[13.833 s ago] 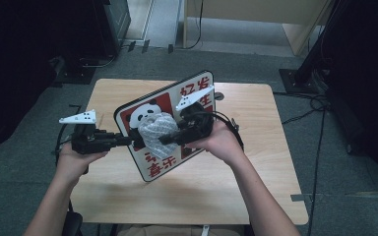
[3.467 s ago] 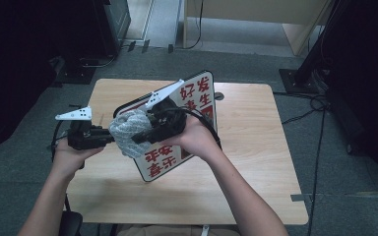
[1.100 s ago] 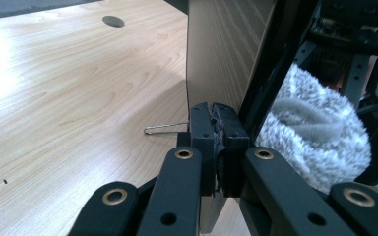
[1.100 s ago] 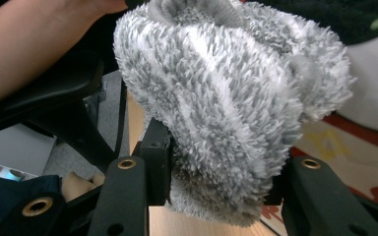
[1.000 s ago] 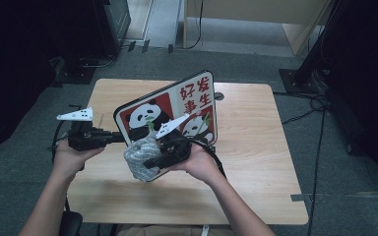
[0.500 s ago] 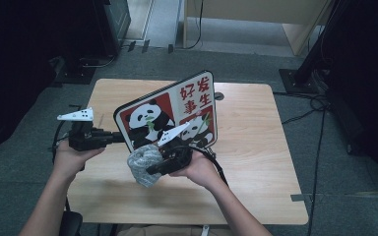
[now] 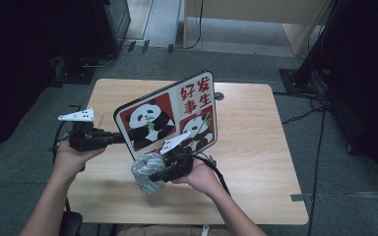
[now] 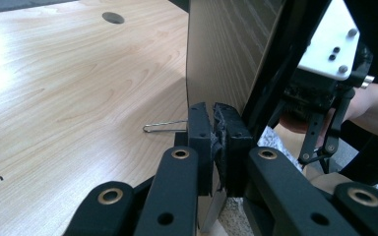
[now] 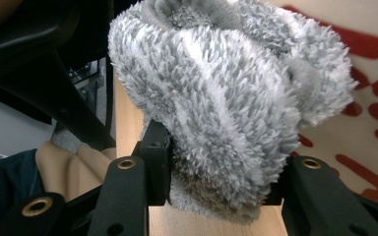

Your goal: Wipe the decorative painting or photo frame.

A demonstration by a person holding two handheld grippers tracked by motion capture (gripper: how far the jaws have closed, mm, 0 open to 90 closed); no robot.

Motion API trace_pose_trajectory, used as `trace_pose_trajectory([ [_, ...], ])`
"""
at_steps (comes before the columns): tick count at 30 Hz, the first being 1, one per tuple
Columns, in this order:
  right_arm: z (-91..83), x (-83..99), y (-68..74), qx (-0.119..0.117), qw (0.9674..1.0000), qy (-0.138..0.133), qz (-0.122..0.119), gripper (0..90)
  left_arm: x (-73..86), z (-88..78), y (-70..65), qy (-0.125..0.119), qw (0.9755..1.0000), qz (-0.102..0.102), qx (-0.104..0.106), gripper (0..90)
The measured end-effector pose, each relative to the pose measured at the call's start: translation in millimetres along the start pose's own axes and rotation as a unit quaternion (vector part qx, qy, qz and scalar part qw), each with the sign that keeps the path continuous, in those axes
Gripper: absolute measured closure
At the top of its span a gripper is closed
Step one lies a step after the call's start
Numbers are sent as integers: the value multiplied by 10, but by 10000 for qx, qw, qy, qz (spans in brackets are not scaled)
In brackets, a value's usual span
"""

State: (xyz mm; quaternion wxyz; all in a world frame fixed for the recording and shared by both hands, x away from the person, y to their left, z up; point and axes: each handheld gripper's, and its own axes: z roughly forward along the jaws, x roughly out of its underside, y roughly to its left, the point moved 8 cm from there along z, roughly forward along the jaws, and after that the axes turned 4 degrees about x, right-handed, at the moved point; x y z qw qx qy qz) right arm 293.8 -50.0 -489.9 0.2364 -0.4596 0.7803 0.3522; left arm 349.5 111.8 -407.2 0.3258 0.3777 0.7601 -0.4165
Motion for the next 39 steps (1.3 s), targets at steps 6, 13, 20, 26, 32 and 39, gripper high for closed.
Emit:
trace_pose_trajectory([
  [6, 40, 67, -13, 11, 10000, 16, -31, 593, 3, 0, 0, -5, 10000, 10, 5, 861],
  [13, 114, 191, -33, 44, 9999, 150, -38, 592, 8, 5, -1, 6, 10000, -4, 10, 859],
  [20, 160, 291, -65, 57, 9996, 291, -25, 591, 10, 3, 4, -3, 10000, -44, -5, 851],
  [26, 186, 337, -77, 60, 9994, 344, 17, 590, 7, -10, 7, -35, 10000, -54, 1, 846],
  [32, 166, 332, -66, 18, 9993, 372, 24, 591, 4, -9, 17, -53, 10000, -55, -28, 821],
  [39, 96, 280, -30, -33, 9992, 384, 46, 600, 3, -19, 34, -70, 9999, 17, -153, 764],
])
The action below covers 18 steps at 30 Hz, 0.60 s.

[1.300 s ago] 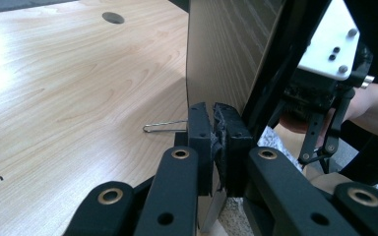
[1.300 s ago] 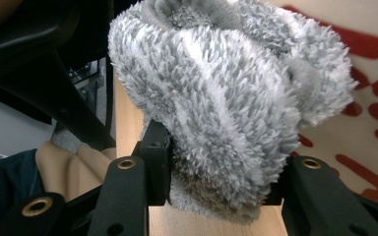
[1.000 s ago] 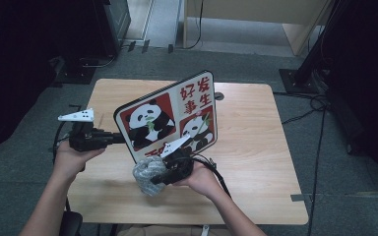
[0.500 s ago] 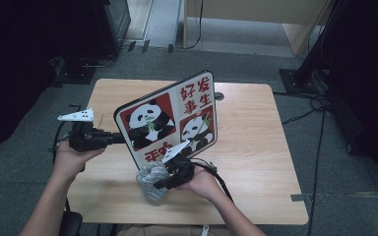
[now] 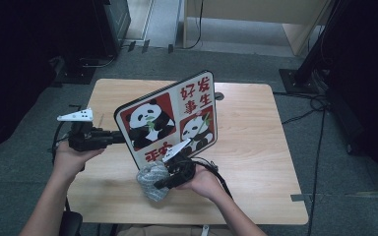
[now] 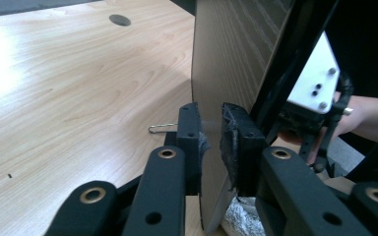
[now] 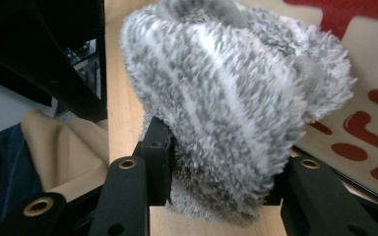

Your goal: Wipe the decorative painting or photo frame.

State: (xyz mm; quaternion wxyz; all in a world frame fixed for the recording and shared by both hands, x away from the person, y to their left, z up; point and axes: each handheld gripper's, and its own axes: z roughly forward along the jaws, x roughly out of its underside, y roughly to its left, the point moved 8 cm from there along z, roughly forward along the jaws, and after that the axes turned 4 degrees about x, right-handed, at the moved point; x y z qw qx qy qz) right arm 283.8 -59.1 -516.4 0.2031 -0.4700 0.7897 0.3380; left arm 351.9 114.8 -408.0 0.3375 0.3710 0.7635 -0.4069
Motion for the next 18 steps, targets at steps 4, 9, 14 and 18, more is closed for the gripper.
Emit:
trace_pose_trajectory([
  [4, -85, -69, 54, 6, 10000, -51, -2, 601, -10, -34, 10, -31, 10000, -14, -76, 704],
  [9, -182, -182, 118, -11, 9999, -161, -6, 601, -22, -84, 20, -76, 9999, -11, -141, 654],
  [14, -253, -306, 184, 5, 9996, -249, -108, 601, -8, -89, 32, -5, 9998, -10, -204, 614],
  [18, -300, -410, 244, -26, 9994, -318, -144, 601, -2, -89, 41, 18, 9997, 3, -229, 593],
])
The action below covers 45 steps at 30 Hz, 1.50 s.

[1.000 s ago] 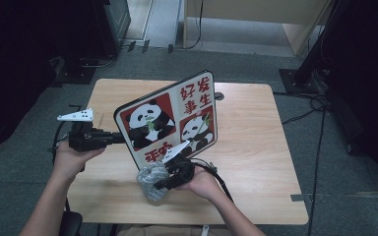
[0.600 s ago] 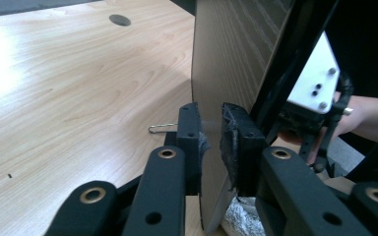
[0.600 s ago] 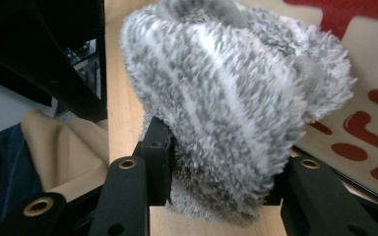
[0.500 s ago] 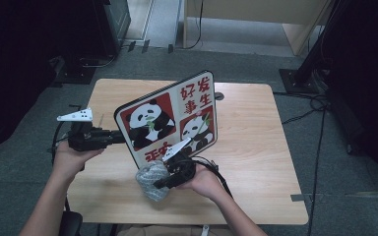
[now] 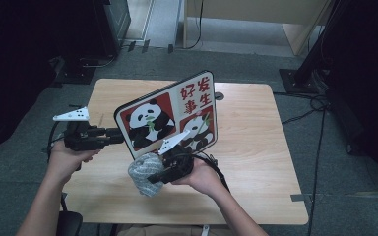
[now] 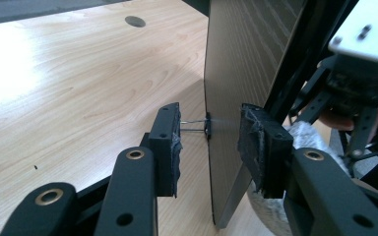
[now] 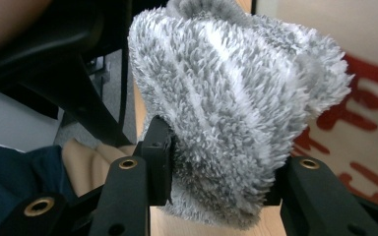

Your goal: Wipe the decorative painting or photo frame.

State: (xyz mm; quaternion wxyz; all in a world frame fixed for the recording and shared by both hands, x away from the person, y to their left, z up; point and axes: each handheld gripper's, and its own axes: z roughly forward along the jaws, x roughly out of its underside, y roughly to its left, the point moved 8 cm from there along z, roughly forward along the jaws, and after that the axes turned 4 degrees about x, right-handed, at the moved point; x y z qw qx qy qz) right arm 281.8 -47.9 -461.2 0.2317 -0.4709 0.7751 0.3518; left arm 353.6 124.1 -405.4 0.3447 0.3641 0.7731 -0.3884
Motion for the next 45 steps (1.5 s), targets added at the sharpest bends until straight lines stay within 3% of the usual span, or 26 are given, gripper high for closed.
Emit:
trace_pose_trajectory([
  [2, -12, -40, 20, 3, 10000, -14, -16, 601, -4, -7, 11, -23, 10000, -4, -14, 573],
  [6, -50, -127, 78, -18, 10000, -39, -52, 601, 6, -27, 39, 12, 9996, 250, -155, 516],
  [15, -130, -384, 168, -10, 9998, -156, -113, 600, 7, -92, 101, -58, 9994, 266, -216, 426],
  [32, -98, -1004, 395, -96, 9979, -336, -545, 596, 46, -378, 288, -284, 9989, 25, -366, 412],
  [34, -100, -1086, 419, -88, 9975, -369, -601, 596, 61, -420, 309, -312, 9990, -37, -311, 412],
  [38, -113, -1225, 430, -50, 9969, -430, -652, 595, 93, -496, 370, -341, 9985, -148, -395, 412],
  [45, -168, -1441, 437, 19, 9961, -506, -716, 595, 113, -523, 402, -333, 9983, -151, -459, 412],
])
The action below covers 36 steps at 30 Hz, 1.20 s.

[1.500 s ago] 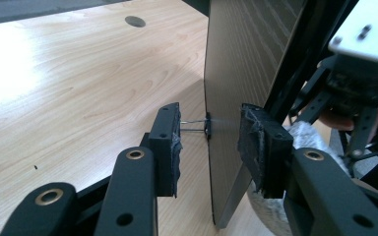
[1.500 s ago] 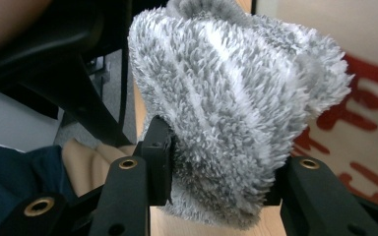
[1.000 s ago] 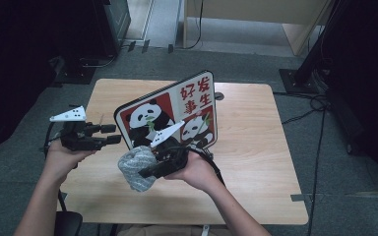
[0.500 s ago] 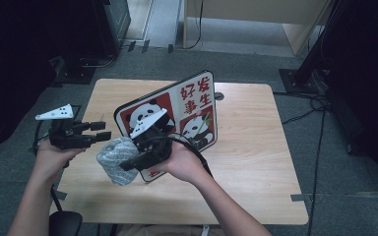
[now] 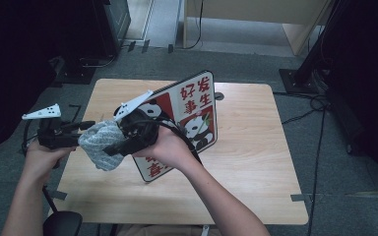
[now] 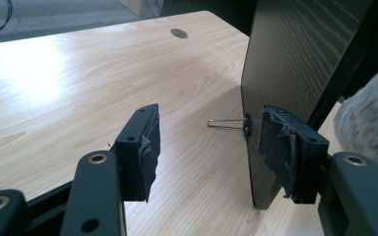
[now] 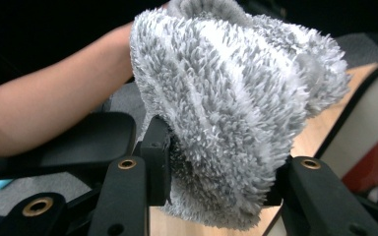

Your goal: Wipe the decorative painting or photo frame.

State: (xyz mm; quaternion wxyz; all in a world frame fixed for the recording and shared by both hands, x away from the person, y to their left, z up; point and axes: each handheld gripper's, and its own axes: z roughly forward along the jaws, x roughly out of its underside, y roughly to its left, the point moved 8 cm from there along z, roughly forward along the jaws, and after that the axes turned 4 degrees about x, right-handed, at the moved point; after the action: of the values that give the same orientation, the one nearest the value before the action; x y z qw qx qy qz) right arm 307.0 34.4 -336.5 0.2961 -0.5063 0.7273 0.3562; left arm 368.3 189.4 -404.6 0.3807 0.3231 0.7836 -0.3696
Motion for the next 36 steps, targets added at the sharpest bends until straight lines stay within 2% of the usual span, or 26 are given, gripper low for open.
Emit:
trace_pose_trajectory([
  [4, -27, -127, -26, 62, 9999, -103, -26, 595, 6, 12, -2, 31, 10000, 51, -11, 411],
  [7, -36, -153, -60, 80, 9999, -122, 23, 594, 11, 24, -10, 59, 10000, 77, -8, 410],
  [15, -52, -77, -109, 112, 9998, -74, 133, 593, 16, 42, -21, 87, 9999, 118, -14, 406],
  [36, -22, 129, -137, 99, 9998, -4, 186, 592, 20, 71, -36, 113, 9997, 198, -13, 399],
])
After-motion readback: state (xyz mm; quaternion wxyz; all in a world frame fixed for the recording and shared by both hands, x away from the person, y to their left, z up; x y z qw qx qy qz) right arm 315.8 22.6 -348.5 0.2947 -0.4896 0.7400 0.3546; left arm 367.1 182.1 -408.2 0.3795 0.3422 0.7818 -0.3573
